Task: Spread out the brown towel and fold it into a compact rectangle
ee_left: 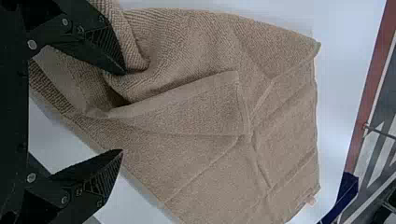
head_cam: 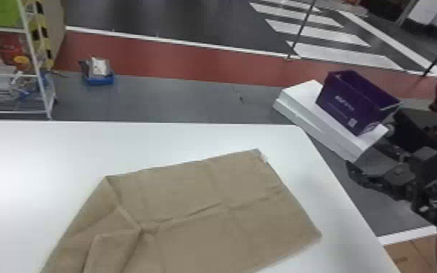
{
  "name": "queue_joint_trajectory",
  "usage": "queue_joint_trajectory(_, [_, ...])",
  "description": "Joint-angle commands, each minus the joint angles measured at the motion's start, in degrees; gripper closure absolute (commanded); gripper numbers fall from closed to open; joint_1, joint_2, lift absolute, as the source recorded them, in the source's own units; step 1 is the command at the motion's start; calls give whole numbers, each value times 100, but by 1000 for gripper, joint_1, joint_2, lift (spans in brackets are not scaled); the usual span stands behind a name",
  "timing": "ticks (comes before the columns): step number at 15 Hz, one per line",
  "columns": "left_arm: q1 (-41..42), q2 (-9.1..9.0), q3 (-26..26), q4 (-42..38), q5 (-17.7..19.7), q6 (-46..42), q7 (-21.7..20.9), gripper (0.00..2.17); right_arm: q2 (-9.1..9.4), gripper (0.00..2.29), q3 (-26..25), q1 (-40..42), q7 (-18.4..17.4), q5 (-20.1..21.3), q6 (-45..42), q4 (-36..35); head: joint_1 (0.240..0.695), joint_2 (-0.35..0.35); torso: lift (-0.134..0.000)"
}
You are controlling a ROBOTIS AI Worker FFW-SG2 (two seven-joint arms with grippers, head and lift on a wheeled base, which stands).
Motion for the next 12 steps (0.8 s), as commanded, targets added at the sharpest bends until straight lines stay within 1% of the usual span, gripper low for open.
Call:
queue_joint_trajectory(1, [87,-15,-98,-252,-10,55,5,333,0,130,-21,17,0,-84,-121,-2,695,-350,-124])
queue_joint_trajectory(4, [122,-15,-230,-384,-45,55,76,333,35,130,-4,52,0,-199,-174,-90,695,-350,-124])
queue_joint_trajectory(5, [122,-15,-265,-366,-54,126,76,400,61,130,14,87,9,-199,-174,-151,695,-350,-124])
queue_joint_trajectory(7, [166,0,-326,-437,-63,214,93,410,70,130,5,122,9,-199,-174,-239,695,-350,-124])
queue_joint_trajectory(10, [236,9,-379,-691,-1,178,331,397,105,130,-21,131,26,-199,-174,-292,695,-350,-124])
queue_joint_trajectory(11, [280,9,-379,-762,69,-15,436,394,114,130,-21,140,35,-199,-174,-292,695,-350,-124])
queue_joint_trajectory(12, [307,18,-441,-771,87,-138,542,329,114,130,-13,149,26,-199,-174,-292,695,-350,-124])
